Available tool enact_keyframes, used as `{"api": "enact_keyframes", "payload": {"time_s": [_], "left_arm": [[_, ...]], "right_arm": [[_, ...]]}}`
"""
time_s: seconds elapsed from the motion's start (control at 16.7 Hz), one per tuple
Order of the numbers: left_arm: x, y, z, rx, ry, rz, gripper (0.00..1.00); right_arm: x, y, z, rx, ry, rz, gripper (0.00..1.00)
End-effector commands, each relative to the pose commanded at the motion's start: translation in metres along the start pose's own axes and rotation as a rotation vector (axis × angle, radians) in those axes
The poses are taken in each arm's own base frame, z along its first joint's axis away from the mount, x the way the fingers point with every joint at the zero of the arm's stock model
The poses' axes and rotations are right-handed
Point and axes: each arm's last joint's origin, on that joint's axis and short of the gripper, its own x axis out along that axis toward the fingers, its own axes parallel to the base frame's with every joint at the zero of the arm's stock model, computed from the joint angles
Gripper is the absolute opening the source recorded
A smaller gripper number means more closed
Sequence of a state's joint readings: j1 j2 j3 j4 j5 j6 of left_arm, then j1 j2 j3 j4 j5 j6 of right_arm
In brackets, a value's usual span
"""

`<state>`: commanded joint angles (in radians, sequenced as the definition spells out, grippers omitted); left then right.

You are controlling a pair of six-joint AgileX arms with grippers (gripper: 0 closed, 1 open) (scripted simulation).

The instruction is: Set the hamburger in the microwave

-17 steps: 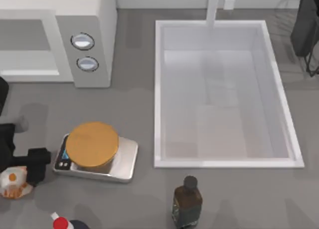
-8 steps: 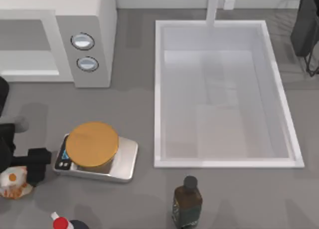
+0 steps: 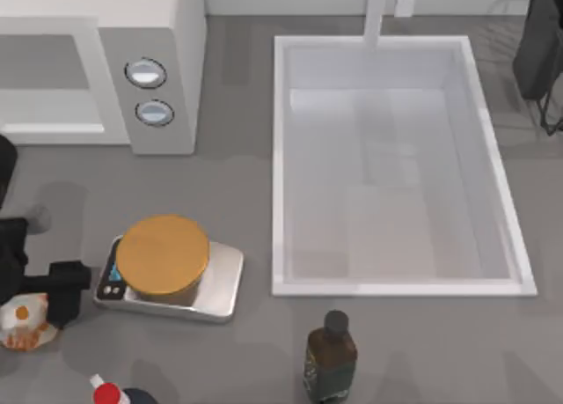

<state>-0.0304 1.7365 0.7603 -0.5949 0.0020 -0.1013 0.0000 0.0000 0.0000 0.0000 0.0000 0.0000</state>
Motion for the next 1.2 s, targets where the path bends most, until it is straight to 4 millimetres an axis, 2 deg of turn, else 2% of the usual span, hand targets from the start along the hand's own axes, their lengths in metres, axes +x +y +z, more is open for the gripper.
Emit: {"api": "enact_keyframes", "payload": {"time_s": [0.18, 0.24, 0.48, 0.72, 0.96, 1.2], "left_arm": [[0.000, 0.000, 0.000, 0.000, 0.000, 0.000, 0.00], [-0.022, 0.003, -0.005, 0.002, -0.001, 0.002, 0.00], [-0.034, -0.004, -0.010, 0.049, 0.015, 0.019, 0.00], [-0.066, -0.012, -0.017, 0.090, 0.052, 0.021, 0.00], [-0.095, -0.006, -0.017, 0.046, 0.080, 0.006, 0.00], [-0.116, 0.002, -0.009, 0.006, 0.037, 0.001, 0.00]], "right_arm": [[0.000, 0.000, 0.000, 0.000, 0.000, 0.000, 1.00], [0.000, 0.000, 0.000, 0.000, 0.000, 0.000, 1.00], [0.000, 0.000, 0.000, 0.000, 0.000, 0.000, 1.00], [0.000, 0.000, 0.000, 0.000, 0.000, 0.000, 1.00], [0.000, 0.000, 0.000, 0.000, 0.000, 0.000, 1.00], [0.000, 0.000, 0.000, 0.000, 0.000, 0.000, 1.00]]}}
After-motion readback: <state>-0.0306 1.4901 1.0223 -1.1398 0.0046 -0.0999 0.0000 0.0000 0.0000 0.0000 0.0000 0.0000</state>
